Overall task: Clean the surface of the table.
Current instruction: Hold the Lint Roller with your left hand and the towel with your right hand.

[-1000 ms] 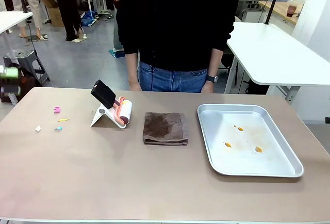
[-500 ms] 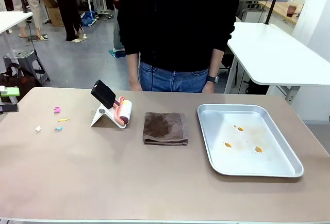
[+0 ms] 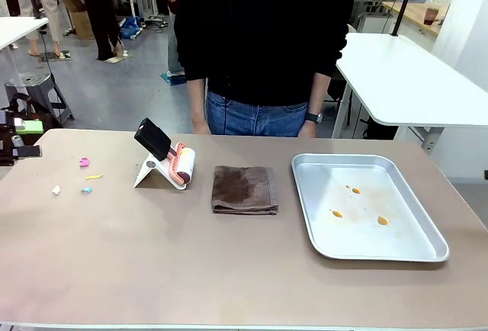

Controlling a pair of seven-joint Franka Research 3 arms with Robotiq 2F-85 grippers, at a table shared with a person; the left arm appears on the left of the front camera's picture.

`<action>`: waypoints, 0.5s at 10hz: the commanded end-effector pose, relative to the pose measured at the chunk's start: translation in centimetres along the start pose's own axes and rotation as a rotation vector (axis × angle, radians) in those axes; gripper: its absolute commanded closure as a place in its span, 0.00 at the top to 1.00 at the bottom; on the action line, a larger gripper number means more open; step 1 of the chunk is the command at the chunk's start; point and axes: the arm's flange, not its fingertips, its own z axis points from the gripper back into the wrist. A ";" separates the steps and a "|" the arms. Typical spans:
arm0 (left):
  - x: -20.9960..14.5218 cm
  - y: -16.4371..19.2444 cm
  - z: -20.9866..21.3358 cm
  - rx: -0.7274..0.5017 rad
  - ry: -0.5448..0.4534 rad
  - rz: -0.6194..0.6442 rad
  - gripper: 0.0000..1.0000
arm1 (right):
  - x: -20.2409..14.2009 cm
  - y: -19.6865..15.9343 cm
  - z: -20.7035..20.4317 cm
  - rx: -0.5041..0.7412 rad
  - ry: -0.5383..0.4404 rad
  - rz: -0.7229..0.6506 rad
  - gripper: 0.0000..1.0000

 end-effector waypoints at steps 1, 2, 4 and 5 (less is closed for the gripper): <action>-2.3 -2.1 -0.7 0.016 -0.017 0.003 1.00 | -0.1 0.5 -0.7 -0.014 -0.021 0.052 1.00; -1.7 -2.6 -1.1 0.068 -0.005 0.009 1.00 | -0.6 2.2 -2.0 -0.078 -0.029 0.091 1.00; 0.5 -4.8 -2.6 0.173 0.072 -0.045 1.00 | -1.9 6.7 -5.0 -0.200 -0.027 0.241 1.00; 1.5 -5.5 -3.5 0.260 0.108 -0.041 1.00 | -3.0 8.7 -6.9 -0.290 -0.017 0.299 1.00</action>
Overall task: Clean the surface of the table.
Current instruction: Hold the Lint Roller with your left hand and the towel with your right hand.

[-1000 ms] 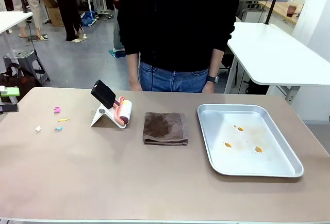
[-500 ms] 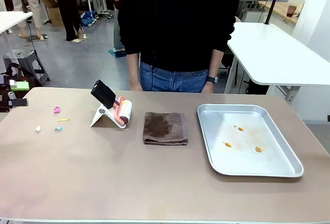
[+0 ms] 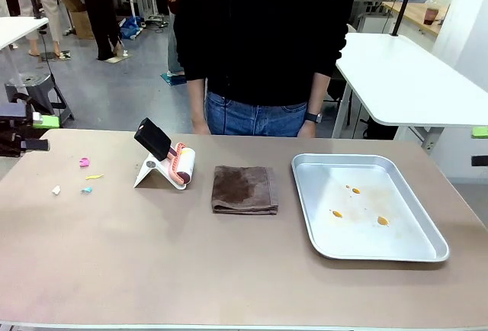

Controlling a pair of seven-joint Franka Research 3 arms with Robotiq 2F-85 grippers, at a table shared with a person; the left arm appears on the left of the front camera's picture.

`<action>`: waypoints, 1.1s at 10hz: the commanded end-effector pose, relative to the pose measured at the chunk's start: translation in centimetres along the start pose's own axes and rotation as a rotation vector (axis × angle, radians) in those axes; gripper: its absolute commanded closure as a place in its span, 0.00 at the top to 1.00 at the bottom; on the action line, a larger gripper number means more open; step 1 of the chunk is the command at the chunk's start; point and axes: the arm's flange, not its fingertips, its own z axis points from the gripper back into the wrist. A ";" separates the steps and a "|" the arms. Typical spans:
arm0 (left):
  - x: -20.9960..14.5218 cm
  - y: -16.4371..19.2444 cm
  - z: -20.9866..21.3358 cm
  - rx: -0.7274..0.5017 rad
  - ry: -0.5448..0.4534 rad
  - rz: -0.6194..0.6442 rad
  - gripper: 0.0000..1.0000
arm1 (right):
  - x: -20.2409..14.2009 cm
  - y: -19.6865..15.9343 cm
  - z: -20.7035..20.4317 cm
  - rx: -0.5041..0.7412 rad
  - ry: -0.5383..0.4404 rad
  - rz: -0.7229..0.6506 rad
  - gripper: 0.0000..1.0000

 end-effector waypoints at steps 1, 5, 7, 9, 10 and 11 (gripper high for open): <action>1.4 -3.4 -1.6 0.190 0.091 -0.005 1.00 | -2.6 5.3 -3.7 -0.188 0.016 0.108 1.00; 4.3 -7.2 -2.2 0.339 0.121 -0.209 1.00 | -3.9 13.0 -11.2 -0.395 0.012 0.328 1.00; 5.1 -7.1 -2.9 0.365 0.183 -0.287 1.00 | -2.8 17.2 -16.3 -0.483 0.115 0.464 1.00; 6.1 -6.5 -4.4 0.334 0.202 -0.299 1.00 | -1.8 21.4 -23.0 -0.500 0.229 0.566 1.00; 6.8 -6.4 -5.3 0.306 0.190 -0.292 1.00 | -2.0 23.2 -26.4 -0.484 0.301 0.599 1.00; 7.2 -6.6 -6.4 0.320 0.173 -0.277 1.00 | -2.4 24.5 -29.0 -0.464 0.348 0.599 1.00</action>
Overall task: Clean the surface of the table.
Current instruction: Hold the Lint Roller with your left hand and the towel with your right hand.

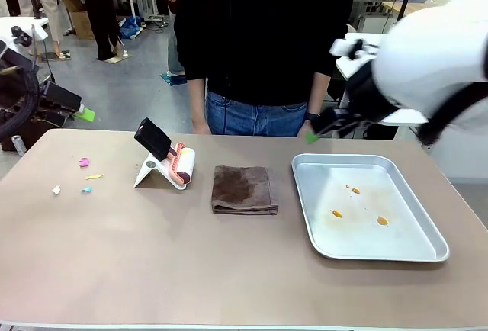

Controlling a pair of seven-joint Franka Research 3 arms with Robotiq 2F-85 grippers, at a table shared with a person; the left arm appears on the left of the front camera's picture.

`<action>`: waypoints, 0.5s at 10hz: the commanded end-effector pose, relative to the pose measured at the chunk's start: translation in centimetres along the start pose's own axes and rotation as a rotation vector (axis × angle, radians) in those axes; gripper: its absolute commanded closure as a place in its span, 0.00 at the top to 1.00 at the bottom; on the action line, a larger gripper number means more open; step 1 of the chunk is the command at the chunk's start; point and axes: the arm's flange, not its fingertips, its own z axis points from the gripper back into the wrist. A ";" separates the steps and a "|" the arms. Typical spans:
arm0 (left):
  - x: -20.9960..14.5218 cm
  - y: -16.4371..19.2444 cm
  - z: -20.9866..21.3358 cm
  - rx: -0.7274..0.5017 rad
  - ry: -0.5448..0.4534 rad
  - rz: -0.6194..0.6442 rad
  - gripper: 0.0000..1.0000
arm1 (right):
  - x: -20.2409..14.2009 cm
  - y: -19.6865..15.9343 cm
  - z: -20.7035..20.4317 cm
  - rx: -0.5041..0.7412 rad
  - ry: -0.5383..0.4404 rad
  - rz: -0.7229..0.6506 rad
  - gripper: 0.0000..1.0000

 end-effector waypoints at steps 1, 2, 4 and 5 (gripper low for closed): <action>2.1 -0.1 -1.5 -0.009 -0.012 0.019 1.00 | 3.4 1.6 -2.3 0.059 0.075 0.010 1.00; 2.6 0.3 -2.0 -0.022 0.002 0.003 1.00 | 3.5 2.6 -3.5 0.067 0.117 0.029 1.00; 1.7 -0.3 -1.6 -0.008 0.007 -0.005 1.00 | 2.7 1.9 -4.8 0.045 0.164 -0.001 1.00; 1.7 -0.3 -1.6 -0.008 0.007 -0.005 1.00 | 2.8 3.2 -5.0 0.072 0.114 0.044 1.00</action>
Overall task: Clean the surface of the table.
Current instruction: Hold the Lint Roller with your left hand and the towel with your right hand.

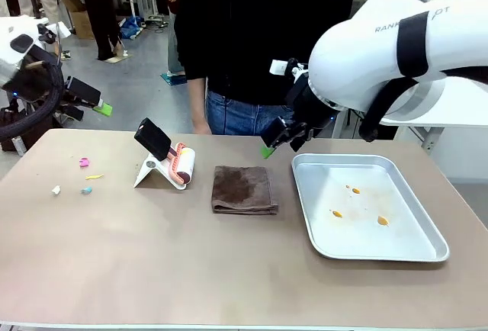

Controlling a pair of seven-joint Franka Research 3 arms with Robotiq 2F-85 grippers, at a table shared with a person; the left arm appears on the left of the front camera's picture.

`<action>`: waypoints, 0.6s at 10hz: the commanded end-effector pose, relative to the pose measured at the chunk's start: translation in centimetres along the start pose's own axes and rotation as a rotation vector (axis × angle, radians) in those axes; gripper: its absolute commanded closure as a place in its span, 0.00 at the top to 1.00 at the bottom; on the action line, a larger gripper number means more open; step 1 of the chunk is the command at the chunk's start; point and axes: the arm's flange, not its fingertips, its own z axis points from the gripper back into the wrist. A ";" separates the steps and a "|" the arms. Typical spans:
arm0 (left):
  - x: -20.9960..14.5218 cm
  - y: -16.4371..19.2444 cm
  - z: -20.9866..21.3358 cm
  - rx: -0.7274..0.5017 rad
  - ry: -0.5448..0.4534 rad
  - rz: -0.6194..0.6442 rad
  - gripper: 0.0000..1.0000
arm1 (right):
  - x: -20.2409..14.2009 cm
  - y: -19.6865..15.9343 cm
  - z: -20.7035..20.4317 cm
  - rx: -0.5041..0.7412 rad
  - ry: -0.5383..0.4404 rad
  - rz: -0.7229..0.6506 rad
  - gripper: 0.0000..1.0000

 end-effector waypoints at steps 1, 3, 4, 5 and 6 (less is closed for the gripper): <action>-0.6 -0.2 0.7 0.000 -0.011 0.007 1.00 | 0.1 0.8 0.8 -0.005 -0.030 0.013 1.00; 0.0 0.0 0.3 0.001 -0.005 0.000 1.00 | 0.1 0.3 0.2 0.001 -0.006 0.005 1.00; 1.2 -1.5 -0.8 -0.197 0.171 0.015 1.00 | 0.2 0.7 -0.5 -0.055 0.054 -0.046 1.00; 2.5 -1.8 -1.7 -0.278 0.293 0.049 1.00 | 0.6 0.9 -1.7 -0.025 0.119 -0.076 1.00; 4.2 -1.5 -2.6 -0.290 0.330 0.189 1.00 | 1.0 0.9 -2.9 -0.029 0.150 -0.133 1.00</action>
